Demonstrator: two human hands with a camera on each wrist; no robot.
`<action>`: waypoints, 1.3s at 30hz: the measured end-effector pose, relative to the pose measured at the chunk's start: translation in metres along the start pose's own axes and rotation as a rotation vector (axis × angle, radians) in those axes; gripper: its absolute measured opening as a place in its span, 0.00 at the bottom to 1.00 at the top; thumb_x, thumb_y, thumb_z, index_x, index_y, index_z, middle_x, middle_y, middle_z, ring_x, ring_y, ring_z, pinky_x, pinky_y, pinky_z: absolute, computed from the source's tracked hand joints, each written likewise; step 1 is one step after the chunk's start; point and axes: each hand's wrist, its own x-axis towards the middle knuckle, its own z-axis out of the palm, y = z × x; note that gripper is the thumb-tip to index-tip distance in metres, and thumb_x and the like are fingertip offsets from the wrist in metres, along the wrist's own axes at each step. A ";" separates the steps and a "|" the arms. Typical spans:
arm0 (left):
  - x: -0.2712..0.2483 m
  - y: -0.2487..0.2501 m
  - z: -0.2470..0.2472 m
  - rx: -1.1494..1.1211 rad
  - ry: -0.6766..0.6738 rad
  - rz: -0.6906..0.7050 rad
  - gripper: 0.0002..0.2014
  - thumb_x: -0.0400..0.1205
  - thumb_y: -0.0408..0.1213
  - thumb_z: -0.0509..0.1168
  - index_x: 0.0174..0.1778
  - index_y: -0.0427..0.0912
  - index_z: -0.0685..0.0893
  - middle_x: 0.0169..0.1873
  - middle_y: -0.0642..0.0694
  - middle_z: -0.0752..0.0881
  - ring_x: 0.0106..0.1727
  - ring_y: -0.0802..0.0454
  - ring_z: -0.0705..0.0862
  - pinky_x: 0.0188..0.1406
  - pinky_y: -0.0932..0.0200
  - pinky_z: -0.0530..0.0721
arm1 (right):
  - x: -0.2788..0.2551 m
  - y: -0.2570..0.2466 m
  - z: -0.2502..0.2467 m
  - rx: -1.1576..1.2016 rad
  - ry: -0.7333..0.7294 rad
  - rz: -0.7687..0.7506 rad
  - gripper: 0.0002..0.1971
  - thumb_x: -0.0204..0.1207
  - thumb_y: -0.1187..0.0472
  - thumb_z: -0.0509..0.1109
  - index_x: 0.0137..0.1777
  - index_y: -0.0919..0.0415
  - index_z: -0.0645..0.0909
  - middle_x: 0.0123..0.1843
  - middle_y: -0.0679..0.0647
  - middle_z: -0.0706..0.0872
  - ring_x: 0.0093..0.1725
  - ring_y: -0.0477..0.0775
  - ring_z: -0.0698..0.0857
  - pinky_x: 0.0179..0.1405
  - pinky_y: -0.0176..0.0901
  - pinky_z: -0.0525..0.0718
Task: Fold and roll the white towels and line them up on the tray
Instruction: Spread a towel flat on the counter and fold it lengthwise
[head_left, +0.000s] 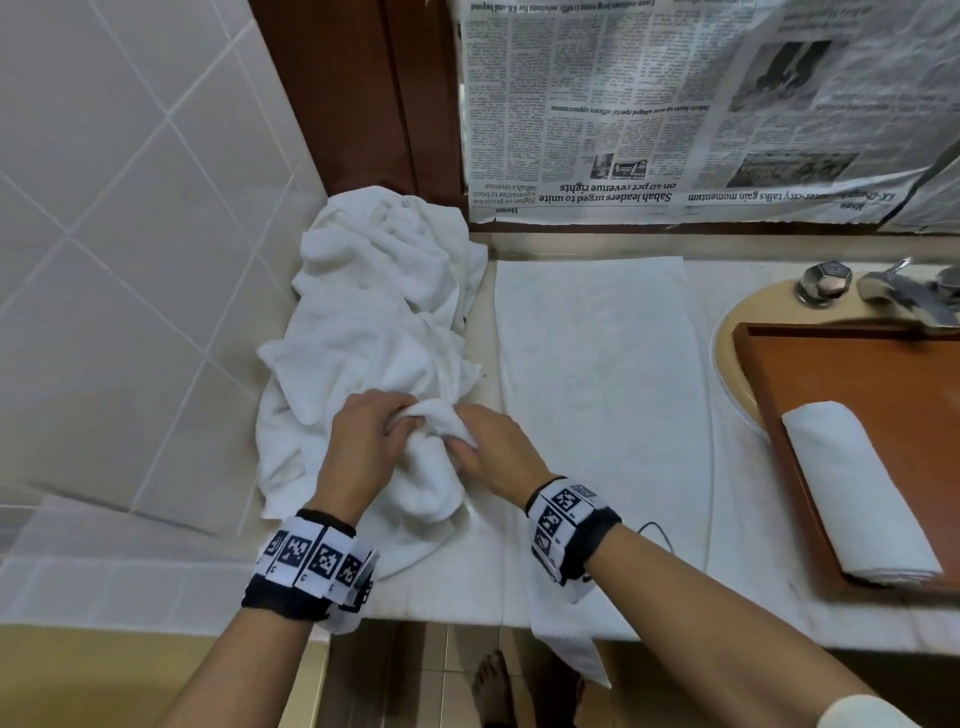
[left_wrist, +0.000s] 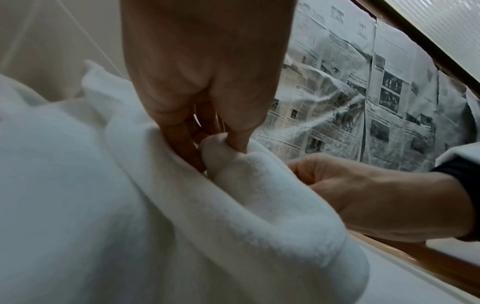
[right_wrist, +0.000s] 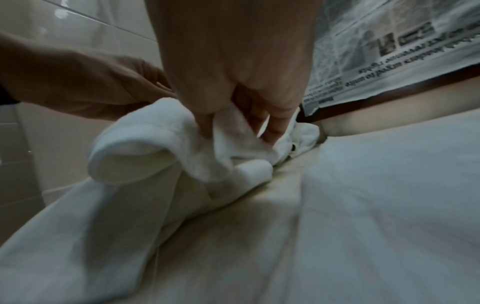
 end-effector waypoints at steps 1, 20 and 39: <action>0.002 -0.001 -0.006 -0.002 0.016 -0.002 0.08 0.81 0.34 0.73 0.55 0.46 0.90 0.45 0.49 0.88 0.48 0.49 0.80 0.50 0.59 0.72 | 0.004 -0.006 0.001 0.024 0.033 0.000 0.17 0.84 0.50 0.64 0.68 0.56 0.79 0.60 0.55 0.86 0.56 0.61 0.84 0.54 0.55 0.81; 0.025 -0.065 -0.063 -0.016 0.141 -0.136 0.19 0.85 0.36 0.67 0.72 0.40 0.82 0.67 0.40 0.85 0.67 0.43 0.81 0.66 0.53 0.77 | 0.088 -0.081 0.035 -0.279 0.092 -0.155 0.47 0.73 0.29 0.67 0.86 0.56 0.60 0.87 0.52 0.61 0.83 0.57 0.64 0.78 0.59 0.68; 0.011 -0.054 -0.050 0.043 0.061 -0.126 0.36 0.81 0.59 0.59 0.84 0.46 0.66 0.79 0.40 0.70 0.80 0.41 0.67 0.77 0.42 0.68 | 0.019 -0.044 -0.014 -0.188 0.018 -0.064 0.50 0.75 0.32 0.68 0.89 0.50 0.45 0.90 0.45 0.47 0.88 0.50 0.46 0.83 0.53 0.51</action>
